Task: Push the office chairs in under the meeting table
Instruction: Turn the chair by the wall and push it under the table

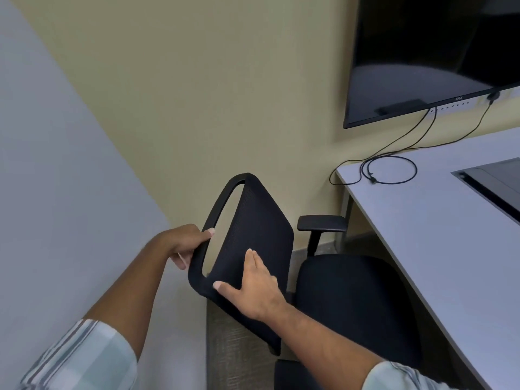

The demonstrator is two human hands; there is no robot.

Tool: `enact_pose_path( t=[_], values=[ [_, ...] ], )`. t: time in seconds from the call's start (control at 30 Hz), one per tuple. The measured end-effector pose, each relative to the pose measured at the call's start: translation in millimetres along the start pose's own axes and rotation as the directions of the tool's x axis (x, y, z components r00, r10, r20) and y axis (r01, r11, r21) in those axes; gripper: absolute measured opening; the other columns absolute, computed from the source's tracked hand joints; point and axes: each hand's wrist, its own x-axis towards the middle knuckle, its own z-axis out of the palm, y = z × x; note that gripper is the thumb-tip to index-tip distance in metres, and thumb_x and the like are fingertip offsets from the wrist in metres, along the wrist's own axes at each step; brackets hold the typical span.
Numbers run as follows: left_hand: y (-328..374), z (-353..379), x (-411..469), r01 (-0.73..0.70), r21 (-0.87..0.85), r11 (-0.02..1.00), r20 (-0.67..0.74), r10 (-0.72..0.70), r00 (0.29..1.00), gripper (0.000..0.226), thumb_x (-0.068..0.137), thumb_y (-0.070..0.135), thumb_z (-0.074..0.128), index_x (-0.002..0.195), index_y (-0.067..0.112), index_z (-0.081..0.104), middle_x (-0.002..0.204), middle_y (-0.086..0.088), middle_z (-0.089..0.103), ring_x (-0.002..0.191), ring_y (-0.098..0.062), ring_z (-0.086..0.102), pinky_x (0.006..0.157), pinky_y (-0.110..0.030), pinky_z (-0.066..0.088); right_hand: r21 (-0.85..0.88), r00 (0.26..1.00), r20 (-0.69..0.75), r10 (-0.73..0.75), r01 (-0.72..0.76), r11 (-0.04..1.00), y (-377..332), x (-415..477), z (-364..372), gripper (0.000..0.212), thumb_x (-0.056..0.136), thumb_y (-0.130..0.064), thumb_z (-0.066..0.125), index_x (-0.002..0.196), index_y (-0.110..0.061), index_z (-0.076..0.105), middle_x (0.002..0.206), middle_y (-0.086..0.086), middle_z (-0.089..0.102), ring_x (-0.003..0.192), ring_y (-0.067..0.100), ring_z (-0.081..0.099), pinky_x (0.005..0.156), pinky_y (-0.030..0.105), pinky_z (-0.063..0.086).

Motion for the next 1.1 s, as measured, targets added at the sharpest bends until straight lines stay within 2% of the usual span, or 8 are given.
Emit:
enact_pose_path(
  t=[0.13,0.4,0.57,0.7,0.83,0.9,1.0,1.1],
  values=[
    [-2,10,-8,-0.158,-0.401,0.902,-0.133,0.113,0.985,0.040,0.114,0.041,0.051,0.117,0.005,0.067,0.114,-0.025,0.077,0.091,-0.037,0.081,0.078,-0.049,0.067,0.074,0.996,0.078,0.033,-0.039,0.996,-19,-17,21,0.132,0.078,-0.086,0.062,0.166,-0.014,-0.006,0.178,0.005,0.002,0.162,0.029,0.010,0.124,0.062,0.019],
    [-24,59,-53,-0.110,-0.373,0.921,-0.113,0.072,0.991,0.013,0.110,0.007,0.060,0.116,-0.003,0.064,0.096,-0.028,0.079,0.084,-0.042,0.081,0.073,-0.058,0.067,0.080,0.980,0.157,0.119,-0.133,0.988,-43,-64,40,0.134,0.081,-0.076,0.072,0.165,-0.016,-0.012,0.176,0.017,-0.009,0.159,0.049,0.000,0.123,0.066,0.015],
    [-20,79,-86,-0.078,-0.199,0.977,-0.125,0.053,0.991,0.019,0.101,0.014,0.076,0.105,-0.003,0.070,0.095,-0.015,0.082,0.084,-0.026,0.082,0.068,-0.039,0.068,-0.036,0.964,0.126,0.232,-0.230,0.973,-33,-90,40,0.127,0.089,-0.064,0.069,0.163,-0.011,-0.019,0.174,0.024,-0.009,0.156,0.056,0.004,0.116,0.076,0.021],
    [-16,99,-114,-0.093,-0.064,0.994,-0.140,0.084,0.987,0.025,0.100,0.027,0.079,0.103,0.002,0.073,0.099,-0.010,0.081,0.090,-0.019,0.080,0.077,-0.040,0.067,-0.151,0.964,0.083,0.254,-0.240,0.959,-16,-116,38,0.124,0.088,-0.067,0.062,0.163,-0.009,-0.018,0.173,0.028,0.004,0.151,0.060,0.020,0.112,0.077,0.028],
    [-26,103,-142,-0.112,0.249,0.962,-0.103,0.141,0.985,0.041,0.097,0.046,0.078,0.097,0.006,0.076,0.101,-0.011,0.079,0.091,-0.022,0.076,0.080,-0.042,0.063,-0.286,0.980,0.049,0.193,-0.171,0.943,2,-152,29,0.119,0.088,-0.072,0.052,0.163,-0.009,-0.017,0.167,0.034,0.021,0.137,0.059,0.044,0.104,0.070,0.044],
    [-32,103,-153,-0.108,0.413,0.904,-0.108,0.166,0.980,0.044,0.090,0.050,0.084,0.111,0.012,0.074,0.122,-0.010,0.076,0.103,-0.023,0.072,0.086,-0.039,0.059,-0.343,0.987,0.040,0.154,-0.132,0.930,15,-170,21,0.117,0.088,-0.072,0.046,0.163,-0.009,-0.017,0.159,0.038,0.034,0.127,0.056,0.055,0.098,0.066,0.051],
    [-41,122,-167,-0.031,0.660,0.751,-0.223,0.234,0.946,0.125,0.073,0.051,0.097,0.166,0.015,0.022,0.173,-0.015,0.029,0.156,-0.036,0.034,0.120,-0.056,0.041,-0.421,0.995,0.032,0.099,-0.077,0.904,34,-201,3,0.114,0.088,-0.073,0.042,0.165,-0.008,-0.011,0.144,0.034,0.053,0.121,0.049,0.060,0.097,0.064,0.054],
    [-39,156,-179,-0.199,0.789,0.581,-0.130,0.475,0.870,0.155,0.072,0.054,0.096,0.169,0.023,-0.020,0.176,-0.017,-0.022,0.165,-0.039,-0.010,0.131,-0.058,0.011,-0.465,0.999,0.009,0.048,-0.038,0.885,50,-227,-15,0.112,0.086,-0.072,0.040,0.167,-0.007,0.000,0.126,0.023,0.066,0.111,0.043,0.064,0.088,0.055,0.055]
  ],
)
